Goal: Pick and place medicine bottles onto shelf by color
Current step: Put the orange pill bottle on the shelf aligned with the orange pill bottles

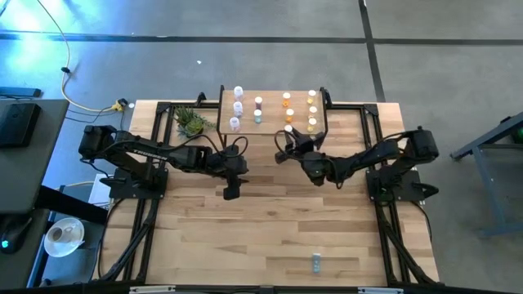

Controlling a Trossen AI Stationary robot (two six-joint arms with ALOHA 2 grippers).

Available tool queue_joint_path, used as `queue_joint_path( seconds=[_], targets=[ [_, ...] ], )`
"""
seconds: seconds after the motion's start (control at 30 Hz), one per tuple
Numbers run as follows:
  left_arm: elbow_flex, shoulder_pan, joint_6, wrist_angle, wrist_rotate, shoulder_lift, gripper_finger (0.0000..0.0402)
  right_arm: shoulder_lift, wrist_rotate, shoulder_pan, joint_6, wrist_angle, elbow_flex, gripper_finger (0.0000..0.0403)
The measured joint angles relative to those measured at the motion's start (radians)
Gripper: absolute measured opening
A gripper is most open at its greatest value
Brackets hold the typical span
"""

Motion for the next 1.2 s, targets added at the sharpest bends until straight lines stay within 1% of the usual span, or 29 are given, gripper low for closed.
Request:
queue_joint_path(
  seconds=[0.23,0.4,0.57,1.0,1.2],
  targets=[
    [0.0,0.0,0.0,0.0,0.0,0.0,0.0186,0.007,-0.002,-0.027,0.018,0.001,0.0,0.0094],
    [0.0,0.0,0.0,0.0,0.0,0.0,0.0186,0.007,-0.047,-0.066,0.018,-0.006,0.0,0.0094],
    [0.0,0.0,-0.002,0.0,0.0,0.0,0.0186,0.007,-0.053,-0.083,0.027,-0.017,0.0,0.0094],
    [0.0,0.0,-0.009,0.0,0.0,0.0,0.0186,0.007,-0.051,-0.083,0.03,-0.054,-0.001,0.0094],
    [0.0,0.0,-0.01,0.0,0.0,0.0,0.0186,0.007,-0.04,-0.082,0.071,-0.068,-0.001,0.0094]
  ],
)
